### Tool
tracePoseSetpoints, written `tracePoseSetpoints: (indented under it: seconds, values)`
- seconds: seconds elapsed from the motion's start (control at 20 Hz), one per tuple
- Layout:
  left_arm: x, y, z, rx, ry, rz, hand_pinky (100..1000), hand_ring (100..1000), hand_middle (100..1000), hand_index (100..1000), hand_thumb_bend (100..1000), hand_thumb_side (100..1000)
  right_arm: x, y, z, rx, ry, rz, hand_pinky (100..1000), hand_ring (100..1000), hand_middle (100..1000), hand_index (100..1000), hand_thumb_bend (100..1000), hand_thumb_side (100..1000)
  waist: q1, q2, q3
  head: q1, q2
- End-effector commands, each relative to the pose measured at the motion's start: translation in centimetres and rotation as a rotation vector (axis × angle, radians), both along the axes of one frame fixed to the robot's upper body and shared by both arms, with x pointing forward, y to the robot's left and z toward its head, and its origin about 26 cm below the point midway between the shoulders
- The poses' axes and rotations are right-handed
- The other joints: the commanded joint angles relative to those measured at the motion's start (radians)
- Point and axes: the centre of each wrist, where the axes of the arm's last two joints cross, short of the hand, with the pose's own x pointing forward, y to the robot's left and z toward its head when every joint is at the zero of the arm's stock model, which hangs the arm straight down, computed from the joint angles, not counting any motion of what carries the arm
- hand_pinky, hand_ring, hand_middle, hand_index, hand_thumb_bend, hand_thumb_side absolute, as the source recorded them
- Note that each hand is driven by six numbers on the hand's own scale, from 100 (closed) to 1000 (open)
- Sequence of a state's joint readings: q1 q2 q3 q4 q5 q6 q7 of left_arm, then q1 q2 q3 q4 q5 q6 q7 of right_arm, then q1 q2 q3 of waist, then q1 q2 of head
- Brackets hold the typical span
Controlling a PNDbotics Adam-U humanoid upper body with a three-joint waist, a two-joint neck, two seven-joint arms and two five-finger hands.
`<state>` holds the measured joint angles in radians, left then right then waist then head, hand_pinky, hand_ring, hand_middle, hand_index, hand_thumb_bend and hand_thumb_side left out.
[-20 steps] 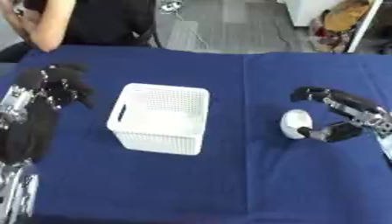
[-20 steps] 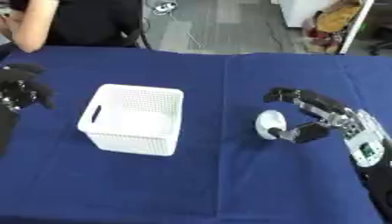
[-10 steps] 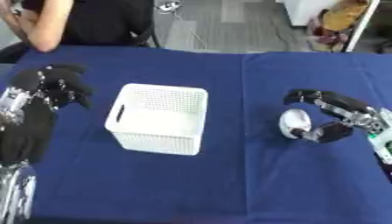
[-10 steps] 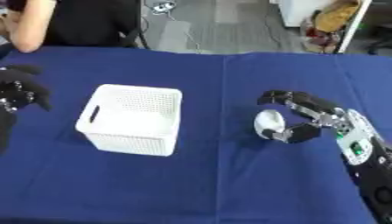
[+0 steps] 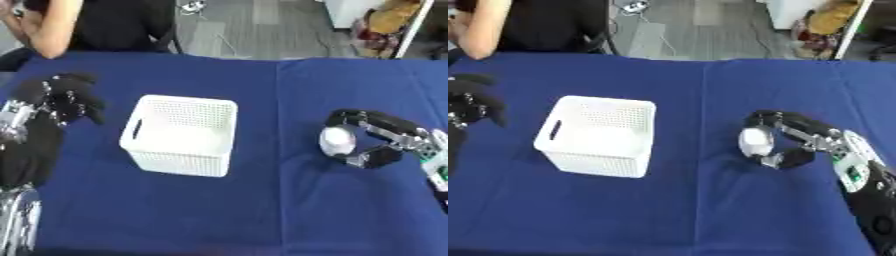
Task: Pick up objects on the table and place them in the box.
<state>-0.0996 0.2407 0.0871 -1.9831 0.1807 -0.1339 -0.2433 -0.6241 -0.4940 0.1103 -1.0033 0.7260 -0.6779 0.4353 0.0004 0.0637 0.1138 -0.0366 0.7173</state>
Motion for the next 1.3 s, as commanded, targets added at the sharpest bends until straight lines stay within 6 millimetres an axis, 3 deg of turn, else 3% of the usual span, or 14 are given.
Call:
tracePoseSetpoints:
  seconds: [0.05,0.85,1.1,1.3]
  values:
    - [0.0,-0.1,0.9,0.01,-0.032,-0.012,477,562,727,698,119,964,0.3,-0.5,0.6,-0.198,0.061,0.242,881,1000,872,898,399,512,0.003,-0.007,0.002,-0.012,0.0]
    - [0.1,-0.2,1.0,0.01,-0.041,-0.017,478,562,727,698,118,964,0.4,-1.1,-0.8,-0.228,0.075,0.198,853,1000,854,887,387,483,0.008,0.004,0.008,-0.008,-0.009]
    - [0.2,-0.3,1.1,0.008,-0.048,-0.019,477,562,727,698,117,964,0.3,-1.8,-1.2,-0.236,0.078,0.169,814,999,809,856,341,373,0.012,0.011,0.011,-0.006,-0.018]
    - [0.2,-0.3,1.1,0.009,-0.05,-0.019,478,562,728,698,117,965,0.1,-2.4,-1.9,-0.228,0.075,0.14,743,939,750,804,209,167,0.013,0.015,0.011,-0.004,-0.017]
